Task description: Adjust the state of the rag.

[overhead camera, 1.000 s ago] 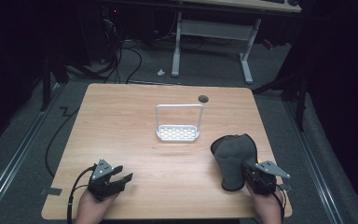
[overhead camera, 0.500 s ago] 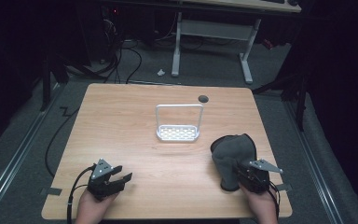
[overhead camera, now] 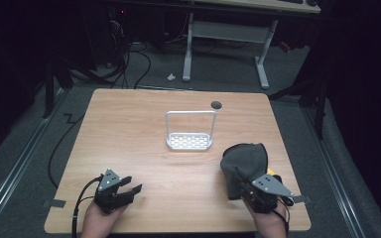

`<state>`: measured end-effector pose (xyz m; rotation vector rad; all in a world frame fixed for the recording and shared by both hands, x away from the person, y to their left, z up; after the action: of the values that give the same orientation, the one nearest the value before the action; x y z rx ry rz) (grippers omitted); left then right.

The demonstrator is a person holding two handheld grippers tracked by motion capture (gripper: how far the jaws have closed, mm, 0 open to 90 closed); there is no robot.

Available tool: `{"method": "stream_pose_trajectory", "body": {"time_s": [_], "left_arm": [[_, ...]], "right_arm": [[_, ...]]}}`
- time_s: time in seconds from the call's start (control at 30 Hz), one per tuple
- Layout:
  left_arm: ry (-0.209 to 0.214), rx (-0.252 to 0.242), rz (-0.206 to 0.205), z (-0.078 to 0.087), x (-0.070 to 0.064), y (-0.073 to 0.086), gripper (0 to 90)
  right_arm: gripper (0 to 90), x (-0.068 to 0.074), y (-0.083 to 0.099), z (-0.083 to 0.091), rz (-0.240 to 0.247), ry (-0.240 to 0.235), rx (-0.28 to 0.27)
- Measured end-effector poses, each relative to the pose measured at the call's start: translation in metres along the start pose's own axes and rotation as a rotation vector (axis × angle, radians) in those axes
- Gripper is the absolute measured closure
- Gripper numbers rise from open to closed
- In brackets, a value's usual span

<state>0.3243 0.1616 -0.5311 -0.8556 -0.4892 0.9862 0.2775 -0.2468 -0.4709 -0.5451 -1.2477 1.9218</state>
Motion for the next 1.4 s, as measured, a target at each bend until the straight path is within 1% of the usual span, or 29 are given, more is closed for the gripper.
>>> {"method": "stream_pose_trajectory", "body": {"time_s": [0.03,0.13,0.17,0.2,0.27,0.3,0.33,0.37,0.47,0.53,0.63,0.67,0.7,0.8,0.83,0.93,0.97,1.0,1.03,1.1,1.13,1.17,1.2,1.23,1.27,1.3,1.33,1.37,1.4], "left_arm": [[0.000,-0.001,-0.002,0.000,-0.001,0.000,46.5],[0.005,-0.005,-0.003,0.001,-0.002,-0.001,46.5],[0.005,-0.005,-0.003,0.001,-0.002,-0.001,46.5],[0.006,-0.007,-0.004,0.001,-0.003,-0.001,46.5],[0.009,-0.006,-0.006,0.001,-0.004,-0.001,46.5],[0.013,-0.005,-0.009,0.001,-0.006,-0.001,46.4],[0.013,-0.005,-0.009,0.001,-0.006,-0.001,46.4],[0.015,-0.003,-0.013,0.000,-0.007,-0.001,46.4],[0.021,-0.001,-0.032,-0.001,-0.012,0.000,45.4],[0.023,0.001,-0.041,-0.002,-0.016,0.000,44.9],[0.028,-0.001,-0.047,-0.003,-0.019,0.000,44.5],[0.031,-0.002,-0.049,-0.004,-0.020,0.000,44.2],[0.035,-0.006,-0.052,-0.004,-0.022,0.000,44.2],[0.059,-0.022,-0.051,-0.006,-0.028,-0.001,45.1],[0.070,-0.027,-0.050,-0.007,-0.031,-0.002,45.1],[0.097,-0.046,-0.050,-0.010,-0.043,-0.007,44.9],[0.101,-0.052,-0.058,-0.012,-0.048,-0.009,44.5],[0.128,-0.056,-0.064,-0.016,-0.058,-0.016,44.2],[0.128,-0.056,-0.064,-0.016,-0.058,-0.016,44.5],[0.180,-0.065,-0.071,-0.024,-0.076,-0.030,44.5],[0.180,-0.065,-0.071,-0.024,-0.076,-0.030,44.5],[0.214,-0.060,-0.068,-0.032,-0.090,-0.040,44.3],[0.214,-0.060,-0.068,-0.032,-0.090,-0.040,43.8],[0.228,-0.062,-0.070,-0.036,-0.096,-0.045,43.8],[0.249,-0.068,-0.087,-0.042,-0.110,-0.054,43.2],[0.249,-0.068,-0.087,-0.042,-0.110,-0.054,43.2],[0.255,-0.069,-0.100,-0.046,-0.117,-0.059,43.2],[0.266,-0.066,-0.121,-0.054,-0.131,-0.067,43.2],[0.266,-0.066,-0.121,-0.054,-0.131,-0.067,43.1]], "right_arm": [[83.4,0.007,-0.001,-0.005,0.020,-0.022,0.008],[83.4,0.028,-0.001,-0.025,0.030,-0.103,0.034],[83.4,0.028,-0.001,-0.025,0.030,-0.103,0.034],[83.4,0.044,0.005,-0.044,0.053,-0.155,0.082],[83.4,0.049,0.008,-0.050,0.058,-0.173,0.101],[83.2,0.060,0.014,-0.063,0.083,-0.207,0.154],[83.2,0.060,0.014,-0.063,0.083,-0.207,0.154],[81.1,0.067,0.021,-0.074,0.105,-0.228,0.204],[69.7,0.070,0.021,-0.073,0.099,-0.255,0.199],[61.7,0.068,0.016,-0.064,0.090,-0.244,0.163],[59.8,0.063,0.010,-0.052,0.085,-0.220,0.124],[57.8,0.055,0.006,-0.040,0.075,-0.181,0.082],[57.8,0.055,0.006,-0.040,0.075,-0.181,0.082],[58.0,0.029,0.005,-0.018,0.049,-0.092,0.040],[58.0,0.029,0.005,-0.018,0.049,-0.092,0.040],[61.9,0.006,0.010,-0.003,0.044,-0.013,0.053],[62.6,0.001,0.012,0.000,0.044,0.003,0.056],[62.5,-0.012,0.015,0.006,0.009,0.036,0.069],[62.5,-0.012,0.015,0.006,0.009,0.036,0.069],[62.5,-0.030,0.019,0.014,-0.021,0.086,0.067],[62.2,-0.033,0.021,0.015,-0.027,0.097,0.069],[61.3,-0.037,0.022,0.016,-0.032,0.107,0.072],[61.3,-0.037,0.022,0.016,-0.032,0.107,0.072],[60.1,-0.040,0.024,0.016,-0.044,0.114,0.073],[59.7,-0.044,0.028,0.016,-0.059,0.121,0.073],[59.7,-0.044,0.028,0.016,-0.059,0.121,0.073],[59.3,-0.047,0.029,0.017,-0.075,0.126,0.067],[59.2,-0.049,0.029,0.018,-0.083,0.131,0.064],[58.8,-0.051,0.030,0.018,-0.082,0.132,0.063]]}}
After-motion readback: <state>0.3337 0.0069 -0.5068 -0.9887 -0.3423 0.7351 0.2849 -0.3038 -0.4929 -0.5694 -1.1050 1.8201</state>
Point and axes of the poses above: each handheld gripper's, and its own axes: z roughly backward along the jaws, y roughly out of its underside, x roughly to its left, the point moved 2 cm from there along -z, roughly forward along the jaws, and after that the axes turned 13 degrees about -y, right-handed, at the moved point
